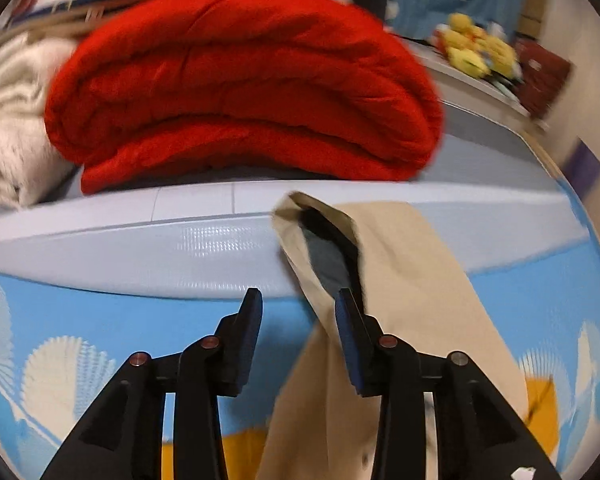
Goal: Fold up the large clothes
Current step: 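Lift the hood with the left tool and fold it onto the jacket body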
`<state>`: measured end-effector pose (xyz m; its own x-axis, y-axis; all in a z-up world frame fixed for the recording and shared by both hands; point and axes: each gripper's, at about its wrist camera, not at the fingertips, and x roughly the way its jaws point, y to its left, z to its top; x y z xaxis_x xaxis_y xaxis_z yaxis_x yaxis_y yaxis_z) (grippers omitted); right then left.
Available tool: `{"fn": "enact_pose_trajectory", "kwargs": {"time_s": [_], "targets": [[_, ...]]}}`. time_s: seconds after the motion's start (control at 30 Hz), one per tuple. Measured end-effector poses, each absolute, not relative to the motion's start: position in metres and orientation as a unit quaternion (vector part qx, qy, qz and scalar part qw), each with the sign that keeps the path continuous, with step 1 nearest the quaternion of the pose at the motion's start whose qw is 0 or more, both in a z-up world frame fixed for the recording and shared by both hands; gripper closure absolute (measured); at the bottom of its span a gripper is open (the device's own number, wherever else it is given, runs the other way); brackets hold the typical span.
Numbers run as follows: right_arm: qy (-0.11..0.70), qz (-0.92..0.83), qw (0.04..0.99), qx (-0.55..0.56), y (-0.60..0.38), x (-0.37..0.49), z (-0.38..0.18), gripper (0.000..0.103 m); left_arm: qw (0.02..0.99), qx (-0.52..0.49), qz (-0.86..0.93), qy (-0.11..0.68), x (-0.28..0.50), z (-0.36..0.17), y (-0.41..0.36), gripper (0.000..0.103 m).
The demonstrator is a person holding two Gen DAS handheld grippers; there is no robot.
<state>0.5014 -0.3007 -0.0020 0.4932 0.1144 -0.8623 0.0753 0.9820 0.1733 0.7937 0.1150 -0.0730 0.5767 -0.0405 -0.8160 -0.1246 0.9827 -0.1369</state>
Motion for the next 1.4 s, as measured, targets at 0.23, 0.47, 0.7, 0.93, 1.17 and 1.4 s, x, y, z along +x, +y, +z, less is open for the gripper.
{"fn": "enact_pose_trajectory", "kwargs": {"time_s": [0.23,0.47,0.7,0.93,1.17,1.4], "targets": [[0.515,0.012,0.855,0.065,-0.300,0.511,-0.016,0.045,0.863,-0.183,0.044,0.469,0.849,-0.108,0.132,0.071],[0.510,0.009,0.857,0.073,-0.300,0.518,-0.012,0.045,0.871,-0.176,0.001,0.459,0.844,-0.095,0.108,0.103],[0.475,0.016,0.875,0.088,-0.302,0.516,0.016,0.045,0.908,-0.070,-0.149,0.384,0.704,0.010,0.047,0.103],[0.436,0.044,0.889,0.133,-0.305,0.499,0.044,0.045,0.916,0.055,-0.216,0.333,0.511,0.045,0.004,0.103],[0.426,0.120,0.870,0.218,-0.295,0.488,0.050,0.045,0.852,0.101,-0.185,0.480,0.397,-0.028,0.014,0.100],[0.492,0.170,0.818,0.244,-0.259,0.501,0.008,0.043,0.811,-0.010,-0.175,0.558,0.405,-0.048,0.054,0.087]]}}
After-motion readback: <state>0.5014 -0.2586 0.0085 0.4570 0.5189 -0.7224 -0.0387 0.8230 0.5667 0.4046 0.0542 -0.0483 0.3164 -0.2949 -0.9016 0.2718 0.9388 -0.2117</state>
